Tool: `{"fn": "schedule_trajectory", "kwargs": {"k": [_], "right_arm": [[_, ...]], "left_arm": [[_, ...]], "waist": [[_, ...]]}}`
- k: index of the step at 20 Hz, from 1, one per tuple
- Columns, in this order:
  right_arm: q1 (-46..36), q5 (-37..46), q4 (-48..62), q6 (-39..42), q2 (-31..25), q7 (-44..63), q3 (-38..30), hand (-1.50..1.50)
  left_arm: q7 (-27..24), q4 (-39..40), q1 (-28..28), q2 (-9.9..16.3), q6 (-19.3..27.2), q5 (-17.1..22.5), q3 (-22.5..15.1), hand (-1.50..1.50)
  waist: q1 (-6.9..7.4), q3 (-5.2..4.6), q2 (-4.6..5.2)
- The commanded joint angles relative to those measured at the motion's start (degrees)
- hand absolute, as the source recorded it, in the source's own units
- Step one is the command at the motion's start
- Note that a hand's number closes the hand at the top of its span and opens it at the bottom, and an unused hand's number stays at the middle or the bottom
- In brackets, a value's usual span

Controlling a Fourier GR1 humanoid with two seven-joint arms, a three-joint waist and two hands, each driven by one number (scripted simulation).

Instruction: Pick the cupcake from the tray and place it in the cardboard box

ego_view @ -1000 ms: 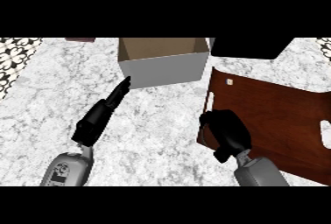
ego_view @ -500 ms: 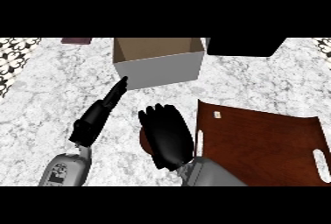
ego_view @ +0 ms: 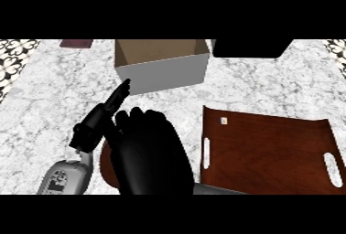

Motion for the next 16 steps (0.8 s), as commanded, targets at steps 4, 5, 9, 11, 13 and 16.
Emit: {"fn": "schedule_trajectory", "kwargs": {"k": [4, 5, 9, 11, 13, 16], "right_arm": [[-10.94, -5.38, 1.02, -3.16, 0.07, 12.04, -2.28, 1.5], [-8.97, -3.06, 1.89, -2.03, 0.07, 8.43, -5.45, 1.5], [-16.68, -5.76, 7.11, -3.04, 0.07, 9.8, -10.67, 1.5], [-14.59, -4.77, 9.25, -4.06, 0.07, 5.12, -11.36, 1.5], [-15.31, -5.56, 10.83, -0.95, 0.07, 2.61, -16.67, 1.5], [-24.42, -9.71, 21.45, -8.4, 0.07, 3.52, -16.91, 1.5]], "left_arm": [[-1.7, 1.68, -0.69, 0.02, -0.18, -0.23, 0.83, 0.0], [1.47, -0.62, -1.45, 0.61, -0.39, 0.01, 1.22, 0.0], [-0.31, 1.43, -1.55, -0.38, -0.09, 0.13, 1.32, 0.0], [-3.28, 5.86, -2.89, -1.17, 1.6, -1.77, 1.47, 0.0], [1.26, -2.77, 2.25, -1.11, 0.49, -0.98, -0.53, 0.0], [-0.53, 0.58, 0.22, 0.21, -0.83, -0.29, 1.14, 0.0]], "waist": [[-0.31, -0.01, 0.1], [-0.52, 0.02, 0.1], [-0.23, -0.01, 0.15], [-0.63, 0.01, 0.24], [-0.41, 0.04, 0.1], [0.4, -0.02, 0.31]]}}
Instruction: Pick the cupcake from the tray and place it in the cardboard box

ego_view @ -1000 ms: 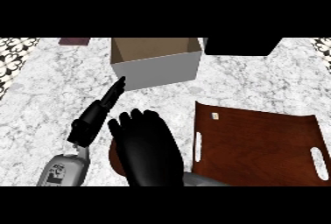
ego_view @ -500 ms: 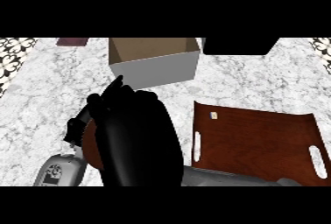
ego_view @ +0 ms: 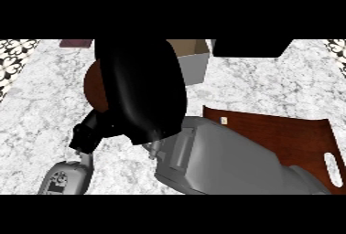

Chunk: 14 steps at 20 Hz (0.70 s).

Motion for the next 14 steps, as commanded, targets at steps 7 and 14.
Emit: {"fn": "schedule_trajectory", "kwargs": {"k": [7, 14], "right_arm": [[-10.45, -4.47, 21.82, -9.11, 0.05, -10.11, -9.78, 1.5], [-14.74, -1.18, 39.15, -13.08, 0.05, -18.02, -13.18, 1.5]], "left_arm": [[-0.82, 2.78, -2.99, -1.06, 1.24, -1.54, 0.27, 0.0], [-0.2, 3.44, -3.23, 0.82, -1.98, 1.19, 2.18, 0.0]], "waist": [[0.11, -0.02, 0.23], [0.52, -0.04, 0.48]]}}
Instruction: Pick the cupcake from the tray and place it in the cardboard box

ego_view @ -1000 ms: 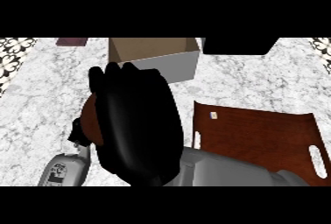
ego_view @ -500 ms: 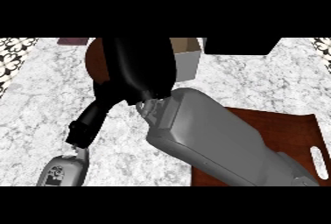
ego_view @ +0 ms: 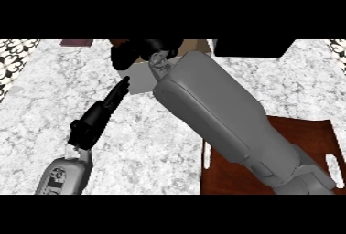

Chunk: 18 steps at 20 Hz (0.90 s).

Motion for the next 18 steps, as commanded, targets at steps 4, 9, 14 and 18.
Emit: {"fn": "schedule_trajectory", "kwargs": {"k": [4, 9, 14, 18], "right_arm": [[-4.89, 1.26, 19.28, -5.53, 0.03, -9.79, -1.82, 1.5], [-4.24, -3.52, 26.55, -11.52, 0.03, -10.27, 3.33, 1.5], [-0.64, -11.24, 30.41, -13.1, 0.03, -13.45, -2.4, -1.5], [-1.97, -16.6, 34.32, -12.13, 0.03, -16.78, -3.89, -1.5]], "left_arm": [[1.81, -0.55, -1.47, -1.68, 0.71, -1.45, -1.97, 0.0], [-0.51, 1.66, -2.45, -0.68, -0.56, -0.72, -0.7, 0.0], [-1.68, 1.79, -1.02, -1.84, -0.13, -1.67, -2.36, 0.0], [-0.81, 1.72, -1.85, -2.04, 0.9, -2.2, -1.84, 0.0]], "waist": [[0.94, -0.01, 0.38], [2.09, -0.05, 0.57], [2.35, 0.0, 0.9], [2.66, 0.01, 0.84]]}}
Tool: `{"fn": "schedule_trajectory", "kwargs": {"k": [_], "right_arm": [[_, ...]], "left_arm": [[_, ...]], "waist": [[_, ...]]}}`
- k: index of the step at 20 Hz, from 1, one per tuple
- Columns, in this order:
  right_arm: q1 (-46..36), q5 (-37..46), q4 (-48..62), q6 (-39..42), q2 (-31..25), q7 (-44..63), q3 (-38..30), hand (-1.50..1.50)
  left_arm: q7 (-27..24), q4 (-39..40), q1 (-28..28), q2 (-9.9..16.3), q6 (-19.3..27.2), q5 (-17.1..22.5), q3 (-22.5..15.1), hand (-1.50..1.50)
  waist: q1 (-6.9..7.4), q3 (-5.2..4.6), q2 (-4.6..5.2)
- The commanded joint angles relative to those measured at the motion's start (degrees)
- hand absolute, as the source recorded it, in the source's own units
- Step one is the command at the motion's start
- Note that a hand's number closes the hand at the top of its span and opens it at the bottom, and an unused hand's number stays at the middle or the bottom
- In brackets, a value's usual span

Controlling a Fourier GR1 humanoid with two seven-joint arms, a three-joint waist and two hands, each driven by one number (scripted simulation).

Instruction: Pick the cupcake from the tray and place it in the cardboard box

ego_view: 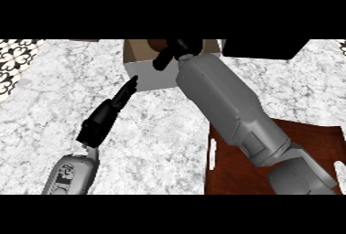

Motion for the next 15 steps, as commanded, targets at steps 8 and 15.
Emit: {"fn": "schedule_trajectory", "kwargs": {"k": [8, 15], "right_arm": [[5.01, -14.26, -0.55, -13.67, 0.0, -17.63, -8.89, -1.5], [7.9, -25.69, -4.77, -15.28, 0.0, -30.22, -20.4, -1.5]], "left_arm": [[-0.8, 1.76, -1.73, 1.01, -0.79, 1.13, 2.16, 0.0], [1.4, -2.08, 1.07, -0.45, 0.75, -0.16, 0.22, 0.0]], "waist": [[-0.22, 0.11, 0.3], [-1.47, 0.15, -0.41]]}}
